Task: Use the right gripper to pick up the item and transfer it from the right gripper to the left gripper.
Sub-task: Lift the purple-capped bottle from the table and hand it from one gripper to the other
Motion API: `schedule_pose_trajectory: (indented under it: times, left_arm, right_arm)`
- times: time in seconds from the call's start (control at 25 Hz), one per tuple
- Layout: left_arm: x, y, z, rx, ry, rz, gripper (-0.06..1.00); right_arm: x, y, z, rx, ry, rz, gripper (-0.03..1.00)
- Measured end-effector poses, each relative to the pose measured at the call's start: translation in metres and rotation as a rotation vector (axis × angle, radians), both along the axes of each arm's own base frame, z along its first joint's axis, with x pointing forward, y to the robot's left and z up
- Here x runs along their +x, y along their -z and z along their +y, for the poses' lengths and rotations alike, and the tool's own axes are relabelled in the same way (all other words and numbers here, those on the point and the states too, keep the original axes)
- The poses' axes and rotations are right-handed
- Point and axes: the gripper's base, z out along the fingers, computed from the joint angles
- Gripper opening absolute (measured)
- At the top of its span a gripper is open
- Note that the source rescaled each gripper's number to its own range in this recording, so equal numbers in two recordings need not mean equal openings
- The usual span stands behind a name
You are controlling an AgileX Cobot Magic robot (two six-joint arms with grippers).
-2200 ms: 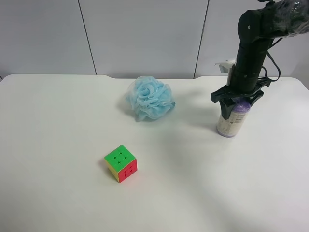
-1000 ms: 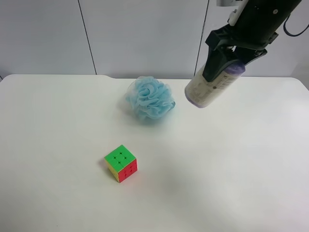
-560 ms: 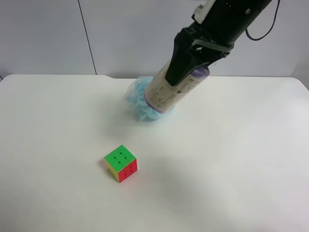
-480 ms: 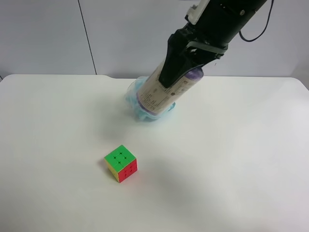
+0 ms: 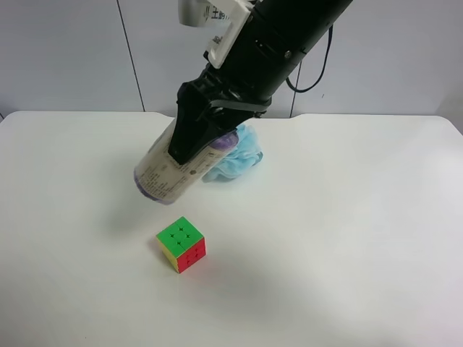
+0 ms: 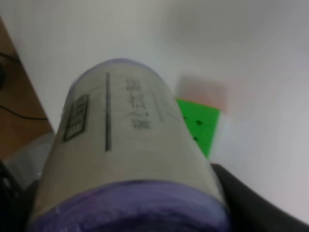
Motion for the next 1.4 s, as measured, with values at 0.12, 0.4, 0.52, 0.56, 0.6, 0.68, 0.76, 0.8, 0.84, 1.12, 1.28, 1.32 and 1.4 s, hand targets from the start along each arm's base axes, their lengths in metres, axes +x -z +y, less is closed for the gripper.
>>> schedule_pose_trajectory:
  times: [0.12,0.4,0.52,0.56,0.6,0.68,0.76,0.8,0.84,1.12,1.28,1.32,1.4]
  left_arm:
    - [0.004,0.001,-0.003,0.012,0.069,0.024,1.0]
    - [0.021,0.002,-0.01,0.036,0.176,0.062,1.0]
    - [0.031,0.003,-0.014,0.046,0.209,0.06,1.0]
    - [0.035,0.003,-0.016,0.055,0.223,0.061,1.0]
    - [0.037,0.003,-0.018,0.07,0.246,0.057,1.0]
    - [0.044,0.001,-0.023,0.095,0.289,0.065,1.0]
    - [0.051,-0.006,-0.027,0.121,0.322,0.053,1.0]
    - [0.055,-0.009,-0.03,0.138,0.333,0.049,1.0]
    - [0.06,-0.013,-0.032,0.15,0.34,0.039,1.0]
    - [0.086,-0.021,-0.059,0.249,0.459,0.051,1.0]
    - [0.096,-0.011,-0.076,0.296,0.52,0.077,1.0]
    - [0.098,-0.009,-0.08,0.298,0.53,0.077,1.0]
    - [0.102,-0.006,-0.086,0.3,0.541,0.075,1.0]
  right_arm:
    - [-0.001,0.0,0.004,0.033,-0.003,0.023,0.0]
    - [-0.003,-0.003,0.008,0.092,-0.01,0.06,0.0]
    - [-0.004,-0.003,0.008,0.095,-0.016,0.068,0.0]
    - [-0.004,-0.003,0.008,0.094,-0.017,0.069,0.0]
    - [-0.004,-0.003,0.008,0.094,-0.017,0.069,0.0]
    - [-0.005,-0.003,0.008,0.092,-0.019,0.072,0.0]
    - [-0.005,-0.003,0.008,0.092,-0.02,0.072,0.0]
    - [-0.005,-0.003,0.008,0.091,-0.022,0.076,0.0]
    - [-0.006,-0.003,0.008,0.09,-0.025,0.081,0.0]
    - [-0.008,-0.005,0.01,0.123,-0.025,0.117,0.0]
    - [-0.009,-0.005,0.01,0.118,-0.034,0.127,0.0]
    - [-0.009,-0.005,0.01,0.118,-0.034,0.127,0.0]
    - [-0.009,-0.005,0.01,0.118,-0.034,0.127,0.0]
